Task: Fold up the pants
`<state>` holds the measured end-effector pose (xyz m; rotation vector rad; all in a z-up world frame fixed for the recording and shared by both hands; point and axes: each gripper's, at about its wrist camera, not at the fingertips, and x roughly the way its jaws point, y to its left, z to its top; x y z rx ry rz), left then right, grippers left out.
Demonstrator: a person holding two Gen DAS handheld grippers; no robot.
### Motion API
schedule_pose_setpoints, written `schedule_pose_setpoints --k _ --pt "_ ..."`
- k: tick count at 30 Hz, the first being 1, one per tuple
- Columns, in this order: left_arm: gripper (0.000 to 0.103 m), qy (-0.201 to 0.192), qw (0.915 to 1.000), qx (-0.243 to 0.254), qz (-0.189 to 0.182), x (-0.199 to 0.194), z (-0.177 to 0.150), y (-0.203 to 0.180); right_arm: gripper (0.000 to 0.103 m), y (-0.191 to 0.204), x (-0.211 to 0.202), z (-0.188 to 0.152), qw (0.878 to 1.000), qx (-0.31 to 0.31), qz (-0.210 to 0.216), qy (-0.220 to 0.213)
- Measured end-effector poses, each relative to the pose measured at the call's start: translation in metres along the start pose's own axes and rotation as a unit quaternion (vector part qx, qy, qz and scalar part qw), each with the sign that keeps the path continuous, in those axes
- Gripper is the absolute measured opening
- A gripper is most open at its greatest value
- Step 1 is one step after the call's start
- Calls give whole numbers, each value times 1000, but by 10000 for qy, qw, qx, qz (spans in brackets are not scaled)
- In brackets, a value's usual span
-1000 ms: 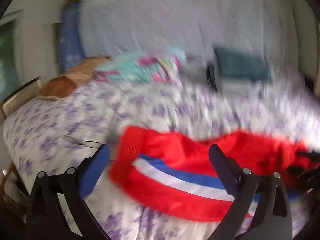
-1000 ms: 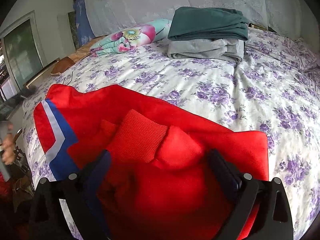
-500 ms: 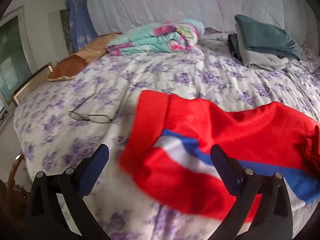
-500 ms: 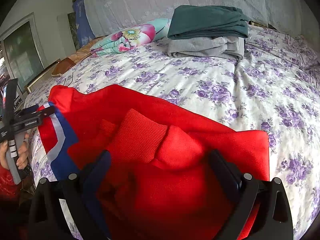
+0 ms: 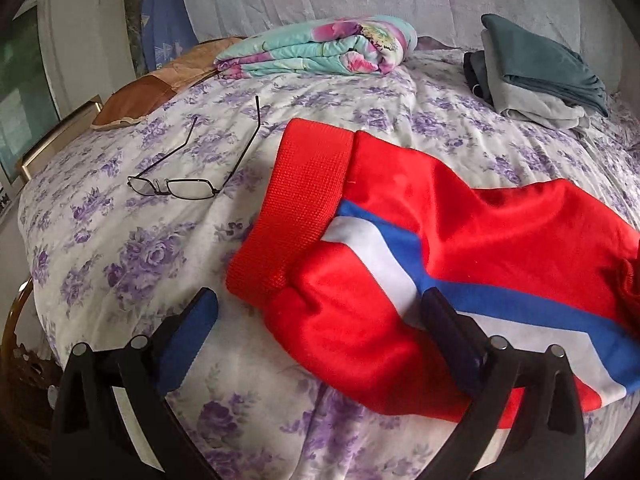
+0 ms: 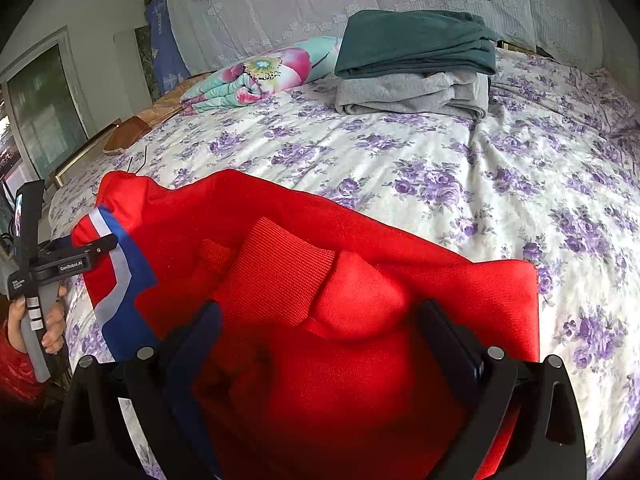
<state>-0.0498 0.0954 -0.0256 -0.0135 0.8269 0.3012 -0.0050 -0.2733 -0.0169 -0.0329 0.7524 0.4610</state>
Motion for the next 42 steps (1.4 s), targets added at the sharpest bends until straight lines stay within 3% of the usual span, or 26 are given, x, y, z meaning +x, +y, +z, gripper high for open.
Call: schedule_pose_setpoints --k 14,21,25,28,32,38,40,42 --pt "99 -156 9998 48 143 3 -3 -6 100 1 -3 -1 9999 -35 -101 -73" --pt "99 -157 9998 17 83 5 -3 -6 100 -2 -62 -11 9931 19 -338 -1125" --pt "99 -200 9998 -2 28 6 -4 -5 100 -14 -55 -20 9914 -66 -1180 -564" --pt "99 -216 9997 -48 -98 6 -5 -1 100 -28 -22 -32 9921 289 -1185 293" --pt "99 -199 9995 15 -246 5 -6 3 100 -33 -26 -34 9942 483 -939 214" --pt "99 -32 9979 -172 -619 3 -3 26 100 -56 -34 -37 9941 1071 -146 72" --pt "99 55 9968 -294 -746 5 -1 33 100 -56 -37 -31 9927 1175 -263 94" --pt "99 79 9967 -307 -753 6 -2 32 100 -48 -47 -18 9920 1117 -533 -243"
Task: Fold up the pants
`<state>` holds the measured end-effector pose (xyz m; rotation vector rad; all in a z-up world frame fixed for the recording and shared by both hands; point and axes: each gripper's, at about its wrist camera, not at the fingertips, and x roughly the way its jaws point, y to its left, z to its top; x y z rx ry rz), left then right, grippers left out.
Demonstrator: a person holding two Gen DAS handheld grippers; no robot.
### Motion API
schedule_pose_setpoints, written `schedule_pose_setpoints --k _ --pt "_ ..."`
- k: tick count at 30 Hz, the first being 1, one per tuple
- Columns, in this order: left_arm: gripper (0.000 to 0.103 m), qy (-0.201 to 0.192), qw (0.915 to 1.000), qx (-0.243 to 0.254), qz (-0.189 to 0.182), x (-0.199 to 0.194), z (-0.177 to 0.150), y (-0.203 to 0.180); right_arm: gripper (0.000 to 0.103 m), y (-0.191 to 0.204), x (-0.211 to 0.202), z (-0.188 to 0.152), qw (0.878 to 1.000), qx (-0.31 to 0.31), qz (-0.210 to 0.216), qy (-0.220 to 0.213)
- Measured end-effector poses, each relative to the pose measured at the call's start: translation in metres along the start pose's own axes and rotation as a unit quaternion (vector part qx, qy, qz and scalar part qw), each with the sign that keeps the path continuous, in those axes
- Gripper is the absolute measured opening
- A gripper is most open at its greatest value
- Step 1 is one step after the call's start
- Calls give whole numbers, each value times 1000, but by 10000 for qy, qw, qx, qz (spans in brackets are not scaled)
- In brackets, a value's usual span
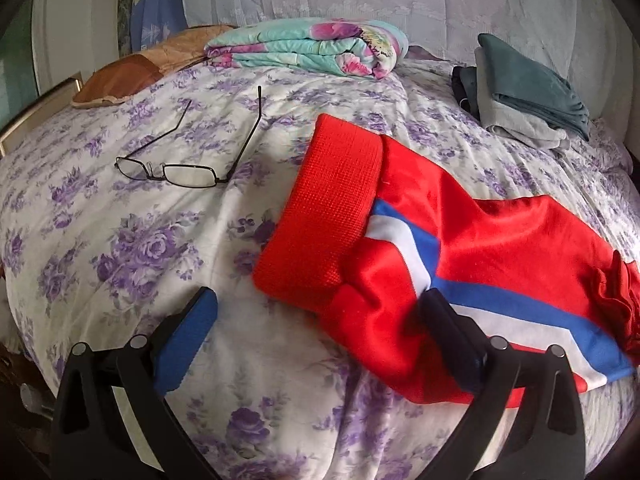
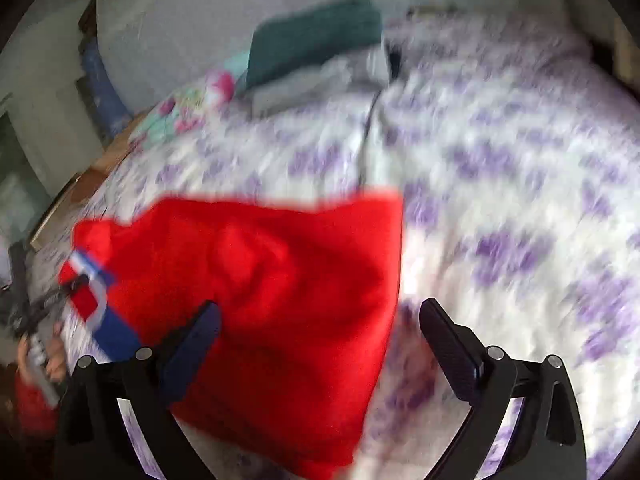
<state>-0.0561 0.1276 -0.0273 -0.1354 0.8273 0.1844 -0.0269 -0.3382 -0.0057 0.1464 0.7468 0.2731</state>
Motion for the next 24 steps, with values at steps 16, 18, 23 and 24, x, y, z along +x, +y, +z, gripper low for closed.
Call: schedule_pose_setpoints --k 16,18,23,24 --pt "99 358 9981 -337 -379 -4 5 11 100 85 21 25 9643 -2616 -398 -132" --pt "99 380 9962 -558 -556 -9 5 15 100 69 12 27 9632 -2640 -446 -229" --pt "99 470 9924 -868 -738 -4 11 16 100 16 9 21 9766 -1698 1316 84" --pt "99 462 9926 -878 -696 -2 12 14 100 11 -1 23 9771 -1541 1457 -171"
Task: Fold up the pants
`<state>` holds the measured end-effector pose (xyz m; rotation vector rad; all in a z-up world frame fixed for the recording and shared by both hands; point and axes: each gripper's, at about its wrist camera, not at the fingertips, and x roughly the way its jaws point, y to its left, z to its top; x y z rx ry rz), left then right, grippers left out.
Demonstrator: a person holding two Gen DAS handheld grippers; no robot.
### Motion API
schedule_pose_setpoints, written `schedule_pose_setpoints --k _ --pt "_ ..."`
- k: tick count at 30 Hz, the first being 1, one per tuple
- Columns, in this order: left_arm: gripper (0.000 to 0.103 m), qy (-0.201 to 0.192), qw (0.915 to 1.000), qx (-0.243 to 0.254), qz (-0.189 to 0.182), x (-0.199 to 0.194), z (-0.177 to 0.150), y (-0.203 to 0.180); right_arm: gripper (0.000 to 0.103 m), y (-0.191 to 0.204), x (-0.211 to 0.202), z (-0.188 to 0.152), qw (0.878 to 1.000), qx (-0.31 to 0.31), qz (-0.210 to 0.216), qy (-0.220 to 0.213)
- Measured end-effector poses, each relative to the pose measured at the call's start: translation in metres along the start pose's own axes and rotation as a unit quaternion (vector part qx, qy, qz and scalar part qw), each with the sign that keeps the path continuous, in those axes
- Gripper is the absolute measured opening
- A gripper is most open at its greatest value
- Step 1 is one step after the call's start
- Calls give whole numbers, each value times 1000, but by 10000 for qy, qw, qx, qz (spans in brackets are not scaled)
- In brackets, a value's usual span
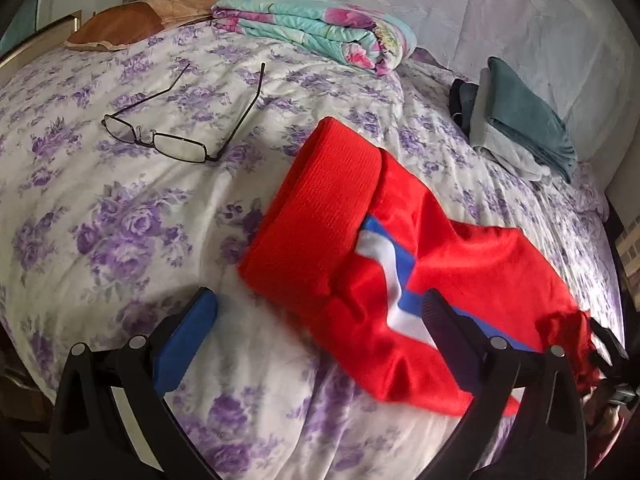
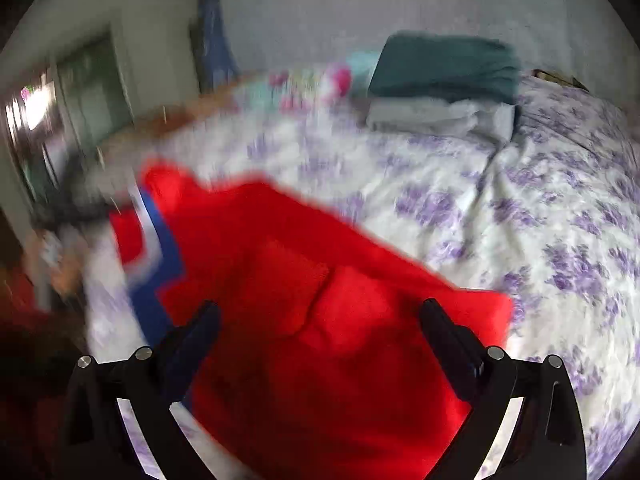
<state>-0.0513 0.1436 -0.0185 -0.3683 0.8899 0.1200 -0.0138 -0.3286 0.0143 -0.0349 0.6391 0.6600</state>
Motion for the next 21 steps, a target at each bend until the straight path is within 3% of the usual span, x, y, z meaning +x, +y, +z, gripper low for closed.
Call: schedule_pose_setpoints --k 1,3,5,7,10,13,16,17,18,19,20,21 --pt "99 -35 10000 19 49 3 1 -3 100 -4 -19 1 9984 124 232 -508" --pt "99 -92 9998 120 147 7 2 -9 100 -10 -37 0 9939 292 520 -925" --pt "99 -174 9988 299 337 15 5 -18 100 -11 -26 -5 9970 393 427 -504" --pt "99 -235 9970 443 586 24 9 -23 100 -3 -15 -10 9995 305 21 -67" --pt "99 -424 9944 502 833 33 13 -26 100 31 -25 -16 9993 -295 -185 -127" --pt "99 -498 9946 473 776 33 14 -23 100 75 -25 -22 9907 -1214 -599 -102" --pt "99 -543 9960 407 576 30 13 -16 95 94 1 -22 9893 -1316 -568 264" --pt "99 -548 9963 401 530 30 13 -15 86 96 13 -22 9885 -1311 -639 403" --pt "99 -546 9964 400 503 30 13 -14 67 97 27 -21 9862 -1329 -818 560" --pt "99 -536 9964 422 500 30 14 -15 58 96 40 -19 9845 -1331 -923 674" --pt "99 -519 9963 451 512 30 13 -16 49 94 45 -14 9874 -1174 -812 688" --pt "99 -480 9961 509 536 31 13 -17 32 93 44 -9 9900 -1032 -727 633"
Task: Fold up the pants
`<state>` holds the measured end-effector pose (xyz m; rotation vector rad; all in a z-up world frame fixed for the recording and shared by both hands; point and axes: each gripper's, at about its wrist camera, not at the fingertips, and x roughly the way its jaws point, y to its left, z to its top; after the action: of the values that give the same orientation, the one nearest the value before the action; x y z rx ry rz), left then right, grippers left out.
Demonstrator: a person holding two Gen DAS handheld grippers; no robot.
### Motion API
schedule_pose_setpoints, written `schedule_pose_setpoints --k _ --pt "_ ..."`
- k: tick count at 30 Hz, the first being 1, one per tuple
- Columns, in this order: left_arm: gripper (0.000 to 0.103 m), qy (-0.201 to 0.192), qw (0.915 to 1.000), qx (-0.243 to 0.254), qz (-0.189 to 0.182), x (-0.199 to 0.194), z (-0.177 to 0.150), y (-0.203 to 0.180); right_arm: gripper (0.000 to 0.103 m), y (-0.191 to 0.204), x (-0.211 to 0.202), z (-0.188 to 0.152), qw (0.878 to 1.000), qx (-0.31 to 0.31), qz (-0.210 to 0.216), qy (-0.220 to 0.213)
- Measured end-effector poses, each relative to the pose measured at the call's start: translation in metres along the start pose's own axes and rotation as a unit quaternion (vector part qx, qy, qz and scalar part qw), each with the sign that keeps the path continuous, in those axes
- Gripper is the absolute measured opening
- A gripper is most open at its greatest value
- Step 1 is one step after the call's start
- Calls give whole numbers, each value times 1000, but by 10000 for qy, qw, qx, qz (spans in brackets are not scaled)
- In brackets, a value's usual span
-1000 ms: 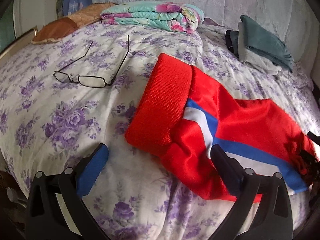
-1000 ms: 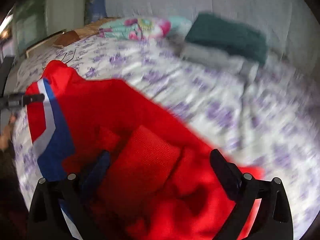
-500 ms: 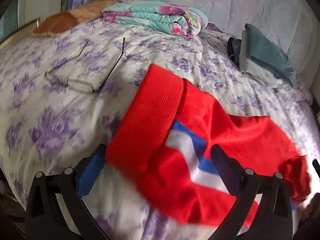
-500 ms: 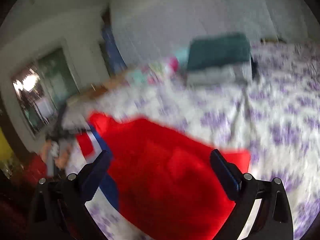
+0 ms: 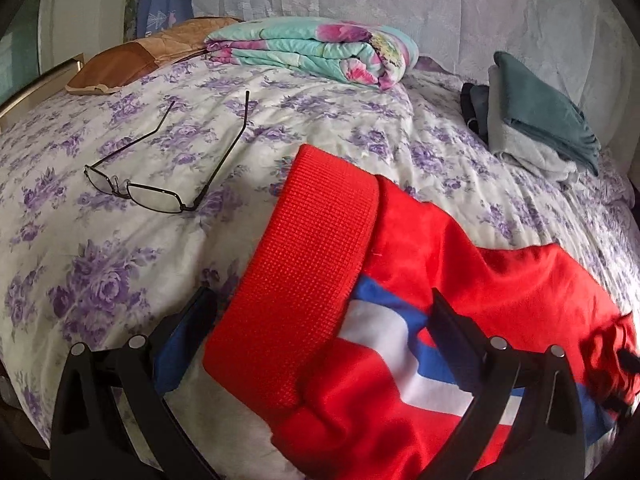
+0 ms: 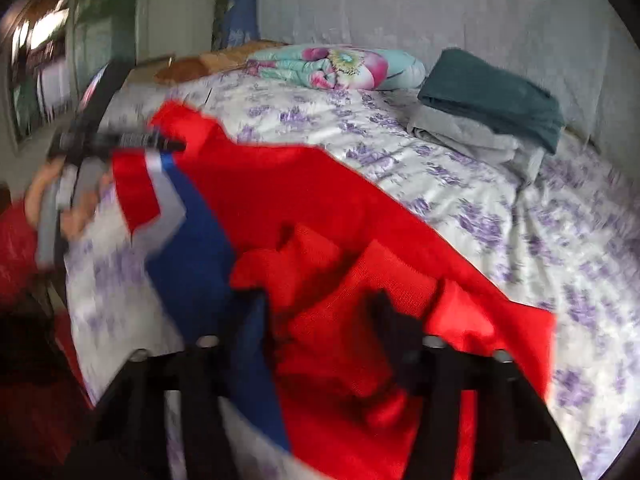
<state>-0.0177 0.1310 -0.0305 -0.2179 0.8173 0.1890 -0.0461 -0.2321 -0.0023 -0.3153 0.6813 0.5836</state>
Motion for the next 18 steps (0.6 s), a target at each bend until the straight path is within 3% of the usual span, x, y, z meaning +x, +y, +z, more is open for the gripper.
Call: schedule_pose_setpoints --k 2,5,7,10,11,12,15,18 --pt "99 67 9999 83 21 0 0 -2 19 -6 -4 16 9985 376 302 -241" --pt "99 129 9998 -25 -146 -4 1 0 20 6 9 26 9985 318 436 -114" --pt "99 174 9993 -134 -304 -8 2 2 34 17 33 20 9980 177 528 285" --pt "99 282 9982 -185 -495 -14 0 4 47 16 14 21 9973 242 697 29" --pt "99 320 9979 -181 -526 -14 -1 5 68 11 -2 21 9964 341 752 -216" --pt "99 344 9979 -157 -532 -13 -1 5 96 0 -24 19 9958 465 546 -569" --pt "99 327 9987 -49 -381 -6 0 2 100 -26 -55 7 9928 602 -453 -934" --pt "99 172 9997 11 -155 2 3 -3 100 -60 -46 -19 9854 704 -1507 -371"
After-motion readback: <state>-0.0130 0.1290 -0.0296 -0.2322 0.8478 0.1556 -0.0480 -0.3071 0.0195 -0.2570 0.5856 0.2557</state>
